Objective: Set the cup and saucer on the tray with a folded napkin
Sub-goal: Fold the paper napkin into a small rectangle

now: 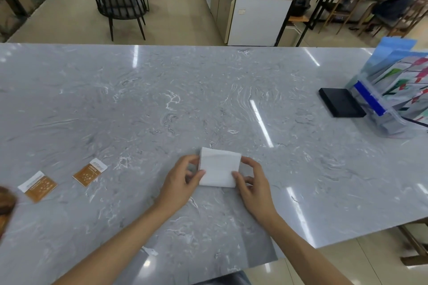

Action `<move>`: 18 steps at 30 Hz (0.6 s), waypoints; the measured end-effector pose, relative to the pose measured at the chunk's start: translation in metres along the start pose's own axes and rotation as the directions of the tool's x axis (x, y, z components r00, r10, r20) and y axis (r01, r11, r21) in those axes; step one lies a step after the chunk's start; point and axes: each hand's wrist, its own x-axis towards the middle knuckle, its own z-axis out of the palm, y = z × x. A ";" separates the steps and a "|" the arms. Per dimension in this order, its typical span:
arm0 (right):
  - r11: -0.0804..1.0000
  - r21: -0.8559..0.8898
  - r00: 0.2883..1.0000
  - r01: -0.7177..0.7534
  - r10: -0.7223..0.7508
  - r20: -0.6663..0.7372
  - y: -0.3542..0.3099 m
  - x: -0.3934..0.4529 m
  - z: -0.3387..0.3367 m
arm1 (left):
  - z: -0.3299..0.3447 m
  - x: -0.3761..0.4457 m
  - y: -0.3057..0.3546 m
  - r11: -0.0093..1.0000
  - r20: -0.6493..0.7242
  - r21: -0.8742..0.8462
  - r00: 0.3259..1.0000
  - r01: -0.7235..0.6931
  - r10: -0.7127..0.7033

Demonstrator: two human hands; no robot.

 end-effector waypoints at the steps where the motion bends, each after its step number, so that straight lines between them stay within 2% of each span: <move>1: 0.999 0.006 0.999 -0.032 0.032 -0.036 0.001 0.003 0.003 | 0.003 0.003 0.000 0.999 -0.035 -0.027 0.999 0.037 -0.038; 6: 0.992 -0.043 0.982 -0.121 0.114 -0.150 -0.001 0.010 0.017 | 0.013 0.015 0.001 0.991 -0.096 -0.067 0.988 0.116 -0.122; 11: 0.983 -0.069 0.970 -0.173 0.157 -0.187 -0.003 0.012 0.019 | 0.014 0.017 0.003 0.985 -0.100 -0.079 0.982 0.153 -0.161; 18: 0.990 0.031 0.968 -0.135 0.138 -0.208 -0.005 0.005 0.024 | 0.015 0.019 0.008 0.995 -0.098 -0.078 0.993 0.057 -0.064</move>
